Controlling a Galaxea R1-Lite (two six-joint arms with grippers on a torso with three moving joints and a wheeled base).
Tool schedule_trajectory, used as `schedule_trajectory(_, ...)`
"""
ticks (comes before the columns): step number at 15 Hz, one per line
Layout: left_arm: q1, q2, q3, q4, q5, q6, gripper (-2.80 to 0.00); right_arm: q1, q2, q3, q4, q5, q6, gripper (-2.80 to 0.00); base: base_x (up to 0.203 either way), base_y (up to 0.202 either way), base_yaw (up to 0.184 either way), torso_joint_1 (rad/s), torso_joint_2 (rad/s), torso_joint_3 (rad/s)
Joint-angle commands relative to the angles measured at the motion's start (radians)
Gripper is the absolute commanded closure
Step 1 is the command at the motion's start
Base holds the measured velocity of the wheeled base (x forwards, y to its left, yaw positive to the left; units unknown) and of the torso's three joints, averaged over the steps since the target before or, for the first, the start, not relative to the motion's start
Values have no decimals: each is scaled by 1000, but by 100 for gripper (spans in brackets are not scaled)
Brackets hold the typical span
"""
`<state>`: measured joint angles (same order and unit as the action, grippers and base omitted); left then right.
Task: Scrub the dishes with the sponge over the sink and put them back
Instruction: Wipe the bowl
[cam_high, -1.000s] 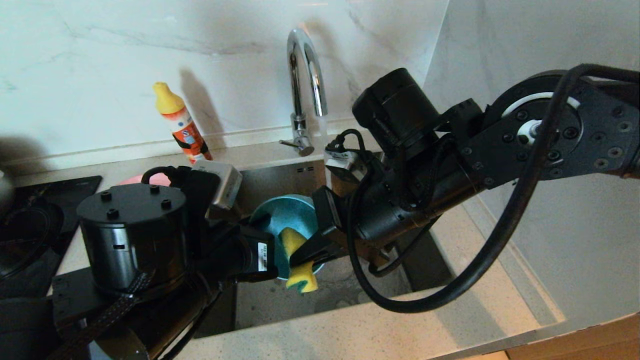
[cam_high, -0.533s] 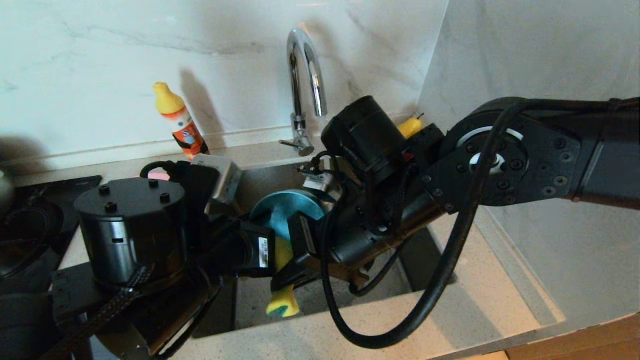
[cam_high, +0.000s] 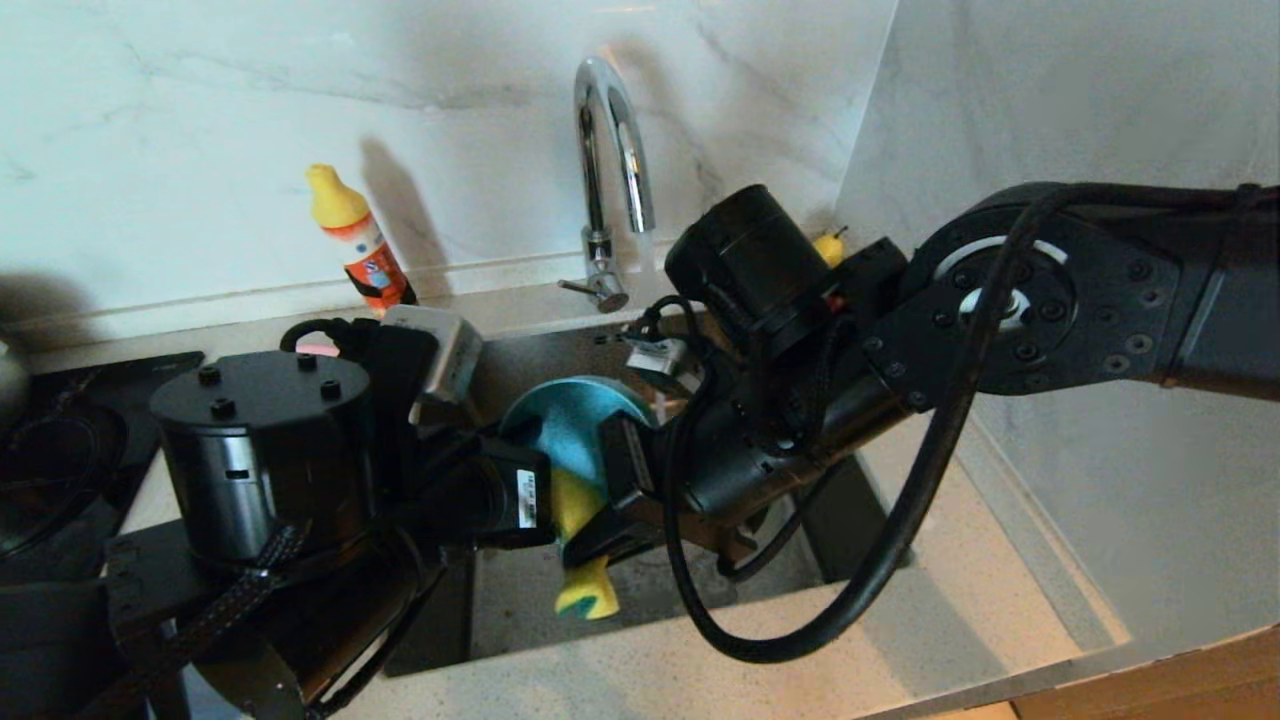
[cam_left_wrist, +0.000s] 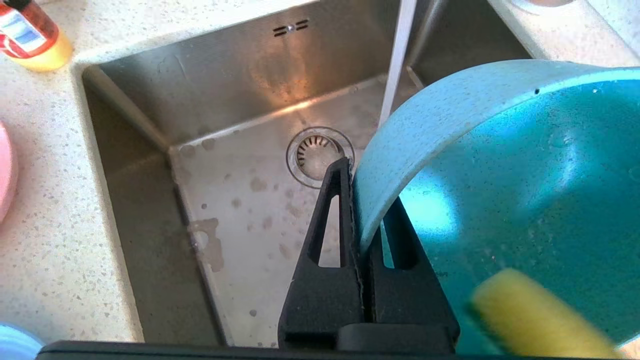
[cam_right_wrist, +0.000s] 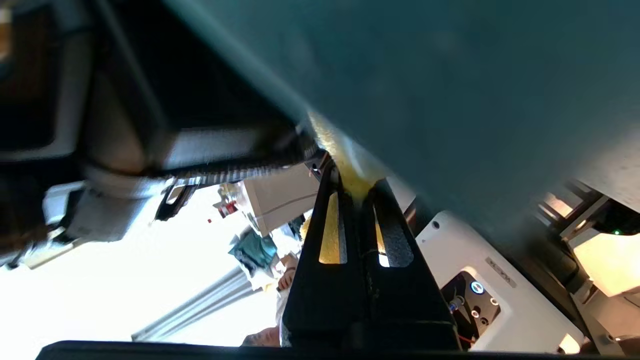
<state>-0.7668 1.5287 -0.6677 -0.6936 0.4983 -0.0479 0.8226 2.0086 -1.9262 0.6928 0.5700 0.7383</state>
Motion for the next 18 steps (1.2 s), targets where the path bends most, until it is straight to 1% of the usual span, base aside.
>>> schedule_trajectory(1, 4, 2, -7, -3, 3, -1, 0, -23, -37, 0, 13, 2, 4, 0, 0, 0, 0, 0, 0, 0)
schedule_trajectory(6, 6, 13, -13, -3, 3, -3, 0, -57, -71, -2, 19, 1, 3, 0, 0, 0, 0, 0, 0, 0)
schedule_trajectory(9, 6, 11, -12, -3, 3, 2, 0, -77, -73, -4, -1, 4, 1, 0, 0, 0, 0, 0, 0, 0)
schedule_trajectory(12, 3, 1, 15, -3, 2, 4, 0, -79, -70, -3, -19, 4, 0, 0, 0, 0, 0, 0, 0, 0)
schedule_trajectory(18, -19, -7, 57, -42, -13, 50, 0, -69, -55, -4, -86, 6, -5, 0, 0, 0, 0, 0, 0, 0)
